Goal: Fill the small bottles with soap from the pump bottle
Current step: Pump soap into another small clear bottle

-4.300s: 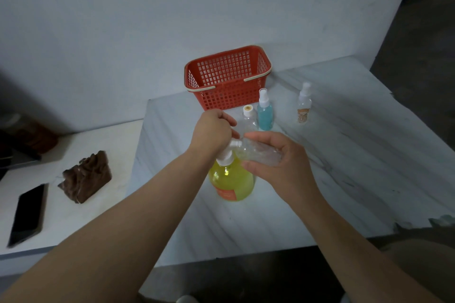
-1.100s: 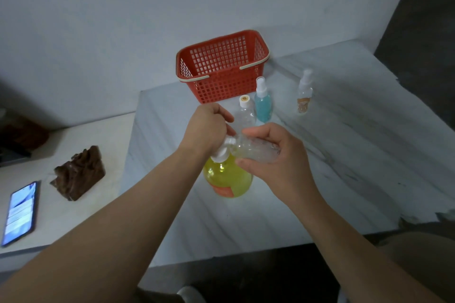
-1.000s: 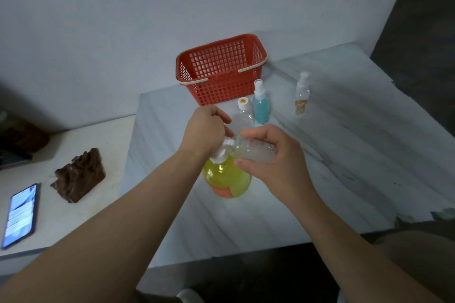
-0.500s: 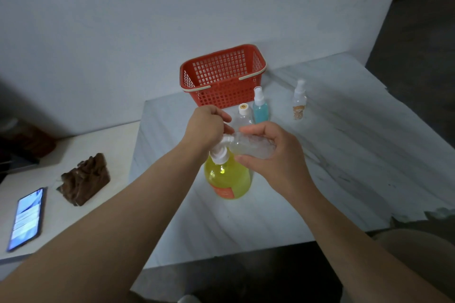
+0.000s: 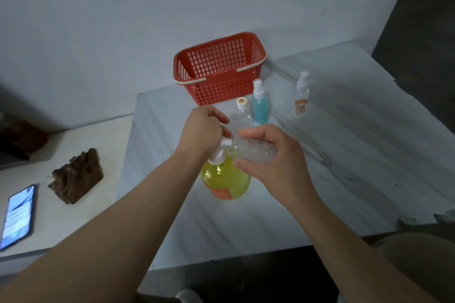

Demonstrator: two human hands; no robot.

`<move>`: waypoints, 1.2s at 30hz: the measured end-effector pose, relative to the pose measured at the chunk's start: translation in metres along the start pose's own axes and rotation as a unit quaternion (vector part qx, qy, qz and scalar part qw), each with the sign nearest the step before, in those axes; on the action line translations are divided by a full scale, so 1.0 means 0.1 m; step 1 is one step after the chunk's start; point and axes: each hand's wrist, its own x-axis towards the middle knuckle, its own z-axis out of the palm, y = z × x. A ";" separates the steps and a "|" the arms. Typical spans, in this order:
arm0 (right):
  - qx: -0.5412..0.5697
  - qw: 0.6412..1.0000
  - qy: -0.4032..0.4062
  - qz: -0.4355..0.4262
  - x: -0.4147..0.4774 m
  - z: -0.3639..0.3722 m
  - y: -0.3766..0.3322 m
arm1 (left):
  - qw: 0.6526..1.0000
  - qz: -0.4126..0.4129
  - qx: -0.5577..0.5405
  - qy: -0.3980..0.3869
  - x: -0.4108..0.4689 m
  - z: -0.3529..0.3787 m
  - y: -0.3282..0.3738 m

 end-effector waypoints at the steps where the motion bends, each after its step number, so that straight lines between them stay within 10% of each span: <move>1: -0.001 1.000 -0.001 0.001 0.00 0.00 0.00 | 1.000 -0.002 -0.002 0.003 0.00 0.00 0.00; 36: 0.017 1.000 -0.004 -0.004 -0.02 0.02 0.01 | 1.000 0.000 0.011 0.004 0.00 -0.01 0.00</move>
